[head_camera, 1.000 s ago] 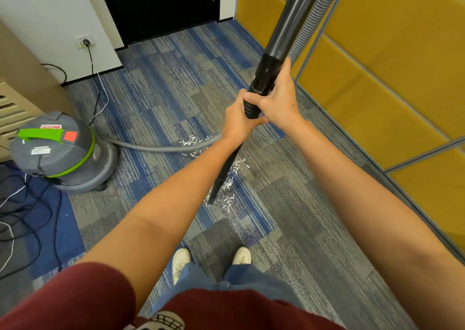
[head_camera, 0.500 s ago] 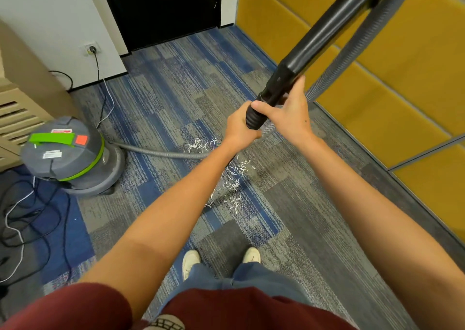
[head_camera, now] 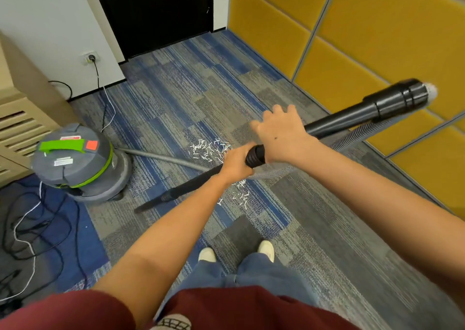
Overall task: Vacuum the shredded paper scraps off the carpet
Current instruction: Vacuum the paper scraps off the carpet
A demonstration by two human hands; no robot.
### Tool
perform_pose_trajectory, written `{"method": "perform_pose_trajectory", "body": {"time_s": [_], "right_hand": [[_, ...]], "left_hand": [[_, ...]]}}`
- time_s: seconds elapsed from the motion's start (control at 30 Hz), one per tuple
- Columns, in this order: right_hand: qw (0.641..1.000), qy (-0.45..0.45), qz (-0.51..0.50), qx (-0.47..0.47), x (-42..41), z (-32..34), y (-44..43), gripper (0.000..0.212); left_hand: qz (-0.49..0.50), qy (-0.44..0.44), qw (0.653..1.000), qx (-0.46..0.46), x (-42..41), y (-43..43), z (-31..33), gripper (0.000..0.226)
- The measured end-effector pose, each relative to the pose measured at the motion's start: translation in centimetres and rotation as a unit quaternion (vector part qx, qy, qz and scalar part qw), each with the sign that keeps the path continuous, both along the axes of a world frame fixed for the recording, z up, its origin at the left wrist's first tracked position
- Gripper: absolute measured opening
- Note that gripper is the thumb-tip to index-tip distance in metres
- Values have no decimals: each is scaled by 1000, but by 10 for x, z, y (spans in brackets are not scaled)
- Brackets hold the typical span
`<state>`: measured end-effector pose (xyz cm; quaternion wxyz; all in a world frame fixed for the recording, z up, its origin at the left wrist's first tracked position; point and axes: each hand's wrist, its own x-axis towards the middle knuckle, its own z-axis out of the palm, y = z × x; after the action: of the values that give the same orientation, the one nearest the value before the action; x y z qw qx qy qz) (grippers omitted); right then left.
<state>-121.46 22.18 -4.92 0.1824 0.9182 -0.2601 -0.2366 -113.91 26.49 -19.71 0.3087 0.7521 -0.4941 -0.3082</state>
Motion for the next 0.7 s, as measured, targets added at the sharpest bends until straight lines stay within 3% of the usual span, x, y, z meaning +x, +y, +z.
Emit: {"method": "perform_pose_trajectory", "body": {"time_s": [0.07,0.17,0.33,0.6,0.7], "right_hand": [[998,68,-11,4,-6,-13,1,67],[991,104,-44,76,-21,-42,6,70],[992,42,-72,92,-49,-94,19,37],[967,-14,-164,194,-94,-168,66,44],[956,-22,-182,229,-111,-178,80,42]], "left_hand": [[-31,-19,999,4,1,8,-4,60],[-79,-31,996,8,-4,18,-12,64],[-155,-46,985,66,-23,30,-24,45],[-220,-254,929,151,-62,65,-66,54],[-221,-283,920,161,-76,79,-78,53]]}}
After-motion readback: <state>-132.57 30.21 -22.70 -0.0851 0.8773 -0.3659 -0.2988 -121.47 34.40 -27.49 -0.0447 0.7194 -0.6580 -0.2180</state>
